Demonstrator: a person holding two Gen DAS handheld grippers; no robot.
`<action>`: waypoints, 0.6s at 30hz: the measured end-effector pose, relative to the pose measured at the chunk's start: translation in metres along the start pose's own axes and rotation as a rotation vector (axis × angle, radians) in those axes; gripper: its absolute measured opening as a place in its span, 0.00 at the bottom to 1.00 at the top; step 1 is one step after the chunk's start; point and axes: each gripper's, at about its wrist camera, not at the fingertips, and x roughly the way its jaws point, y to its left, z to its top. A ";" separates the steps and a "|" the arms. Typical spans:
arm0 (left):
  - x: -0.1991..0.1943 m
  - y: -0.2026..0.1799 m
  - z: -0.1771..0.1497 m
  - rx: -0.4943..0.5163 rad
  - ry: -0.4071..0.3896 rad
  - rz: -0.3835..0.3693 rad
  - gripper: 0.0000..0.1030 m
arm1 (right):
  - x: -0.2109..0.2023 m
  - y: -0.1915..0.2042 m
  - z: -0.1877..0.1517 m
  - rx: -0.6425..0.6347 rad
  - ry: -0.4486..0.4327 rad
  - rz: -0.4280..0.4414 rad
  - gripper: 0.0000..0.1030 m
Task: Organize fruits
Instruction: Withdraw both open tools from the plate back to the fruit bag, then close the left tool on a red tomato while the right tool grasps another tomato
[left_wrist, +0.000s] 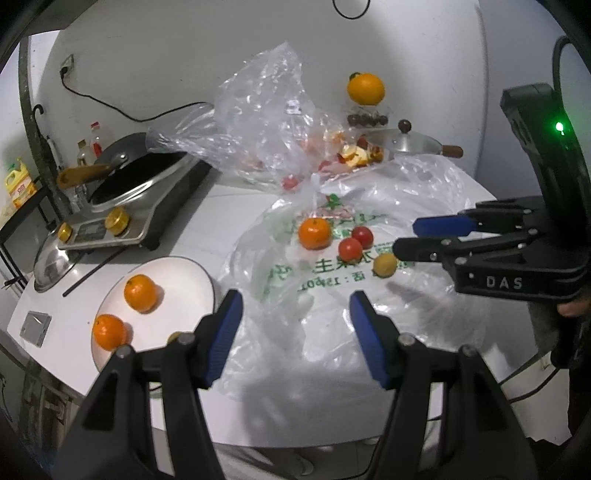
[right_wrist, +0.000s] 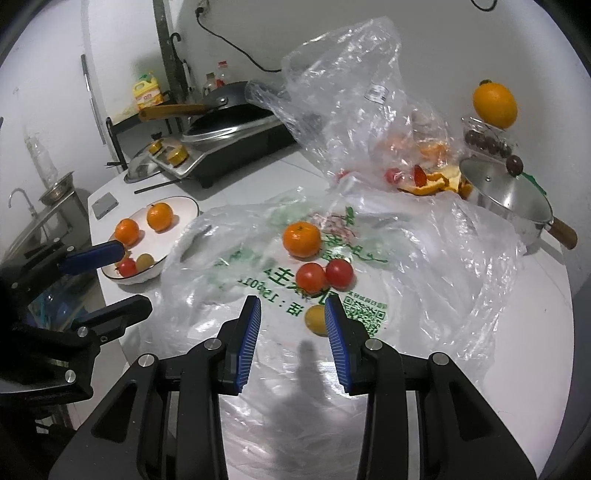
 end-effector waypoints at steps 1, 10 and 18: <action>0.002 -0.001 0.001 0.002 0.003 -0.003 0.60 | 0.001 -0.002 0.000 0.002 0.002 0.000 0.37; 0.025 -0.010 0.008 0.022 0.026 -0.020 0.60 | 0.016 -0.019 0.003 0.020 0.016 -0.003 0.37; 0.048 -0.019 0.016 0.041 0.043 -0.038 0.60 | 0.027 -0.035 0.005 0.037 0.021 -0.006 0.37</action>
